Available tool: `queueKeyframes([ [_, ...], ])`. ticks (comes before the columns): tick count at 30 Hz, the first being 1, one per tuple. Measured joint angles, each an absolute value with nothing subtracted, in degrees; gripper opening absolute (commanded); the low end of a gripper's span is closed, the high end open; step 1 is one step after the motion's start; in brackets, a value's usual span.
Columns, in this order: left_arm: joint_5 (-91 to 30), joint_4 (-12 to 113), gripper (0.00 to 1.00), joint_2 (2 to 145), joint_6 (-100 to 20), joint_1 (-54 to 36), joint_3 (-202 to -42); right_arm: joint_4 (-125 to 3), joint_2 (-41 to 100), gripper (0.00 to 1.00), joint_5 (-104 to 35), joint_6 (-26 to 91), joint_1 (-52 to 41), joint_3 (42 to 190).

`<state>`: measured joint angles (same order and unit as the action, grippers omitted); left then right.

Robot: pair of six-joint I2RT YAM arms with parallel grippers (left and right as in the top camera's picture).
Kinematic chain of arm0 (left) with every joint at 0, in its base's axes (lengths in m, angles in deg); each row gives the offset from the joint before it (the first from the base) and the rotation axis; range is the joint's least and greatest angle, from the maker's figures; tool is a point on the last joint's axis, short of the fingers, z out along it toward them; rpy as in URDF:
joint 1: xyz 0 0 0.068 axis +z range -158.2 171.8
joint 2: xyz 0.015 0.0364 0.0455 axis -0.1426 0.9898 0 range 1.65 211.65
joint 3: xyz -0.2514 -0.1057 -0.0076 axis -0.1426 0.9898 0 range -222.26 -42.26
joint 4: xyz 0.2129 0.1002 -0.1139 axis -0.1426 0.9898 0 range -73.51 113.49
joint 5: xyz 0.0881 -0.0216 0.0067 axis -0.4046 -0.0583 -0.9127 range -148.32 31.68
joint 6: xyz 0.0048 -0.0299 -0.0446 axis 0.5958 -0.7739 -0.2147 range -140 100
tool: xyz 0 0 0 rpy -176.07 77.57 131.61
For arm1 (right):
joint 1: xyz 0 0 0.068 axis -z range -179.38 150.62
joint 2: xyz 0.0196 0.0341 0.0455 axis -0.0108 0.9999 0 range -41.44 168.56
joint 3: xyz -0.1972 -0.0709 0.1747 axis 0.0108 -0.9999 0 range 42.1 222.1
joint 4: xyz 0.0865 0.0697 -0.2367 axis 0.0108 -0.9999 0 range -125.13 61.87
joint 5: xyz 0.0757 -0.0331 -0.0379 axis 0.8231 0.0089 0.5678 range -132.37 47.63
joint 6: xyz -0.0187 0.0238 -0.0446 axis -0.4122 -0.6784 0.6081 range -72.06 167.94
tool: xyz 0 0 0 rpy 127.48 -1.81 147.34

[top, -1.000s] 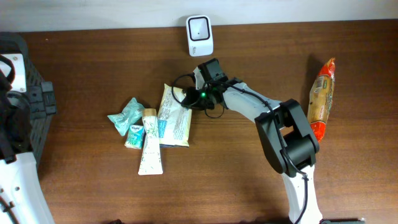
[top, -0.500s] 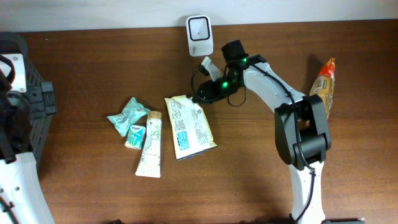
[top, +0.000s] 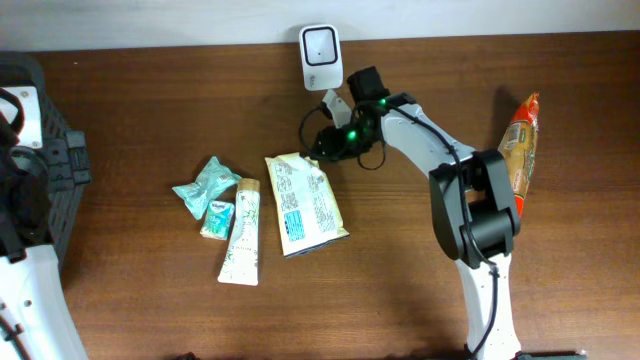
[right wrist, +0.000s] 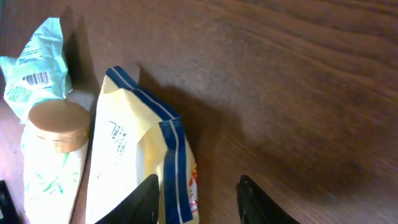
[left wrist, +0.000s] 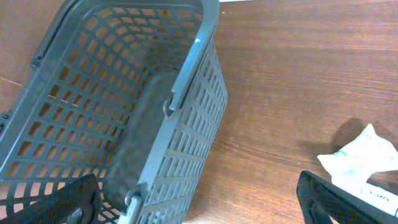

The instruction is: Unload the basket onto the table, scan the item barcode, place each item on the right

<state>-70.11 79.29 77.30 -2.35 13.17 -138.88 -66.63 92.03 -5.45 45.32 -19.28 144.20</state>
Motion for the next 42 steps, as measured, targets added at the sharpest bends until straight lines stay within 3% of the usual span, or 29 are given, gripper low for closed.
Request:
queueKeyframes([
  [2,-70.11,79.29,0.99,77.30,-2.35,13.17,-138.88,-67.39,92.03,0.04,-5.03,45.35,-20.51,144.20],
  [8,-70.11,79.31,0.99,77.30,-2.35,13.17,-138.88,-69.25,92.03,0.04,-5.75,42.64,-20.11,145.62],
  [12,-70.11,79.29,0.99,77.30,-2.35,13.17,-138.88,-88.16,85.19,0.04,-13.91,43.77,-19.52,160.24],
  [15,-70.11,79.31,0.99,77.30,-2.35,13.17,-138.88,-97.18,82.44,0.04,-18.41,47.44,-20.62,162.52],
  [20,-70.11,79.29,0.99,77.30,-2.35,13.17,-138.88,-103.37,82.81,0.04,-7.22,59.99,-20.86,162.67],
  [27,-70.11,79.29,0.99,77.30,-2.35,13.17,-138.88,-114.65,82.59,0.04,-11.48,60.34,-20.73,179.98],
  [28,-70.11,79.29,0.99,77.30,-2.35,13.17,-138.88,-115.26,82.59,0.07,-12.18,61.06,-21.01,179.65],
  [29,-70.11,79.31,0.99,77.30,-2.35,13.17,-138.88,-115.52,82.59,0.36,-13.29,61.56,-21.71,179.04],
  [31,-70.11,79.29,0.99,77.30,-2.35,13.17,-138.88,-114.93,82.66,0.76,-19.15,56.36,-23.24,176.68],
  [32,-70.11,79.31,0.99,77.30,-2.35,13.17,-138.88,-114.73,82.90,0.80,-23.41,50.11,-23.50,174.73],
  [34,-70.13,79.31,0.99,77.30,-2.35,13.17,-138.88,-111.74,84.30,0.81,-26.36,38.81,-21.75,165.66],
  [36,-70.11,79.21,0.99,77.30,-2.35,13.17,-138.88,-103.52,85.24,0.81,-22.10,35.09,-19.59,152.35],
  [39,-70.11,79.31,0.99,77.30,-2.35,13.17,-138.88,-100.20,86.31,0.60,-17.53,35.16,-19.07,146.69],
  [42,-70.11,79.31,0.99,77.30,-2.33,13.17,-138.88,-92.86,86.28,0.56,-14.71,37.89,-25.25,146.30],
])
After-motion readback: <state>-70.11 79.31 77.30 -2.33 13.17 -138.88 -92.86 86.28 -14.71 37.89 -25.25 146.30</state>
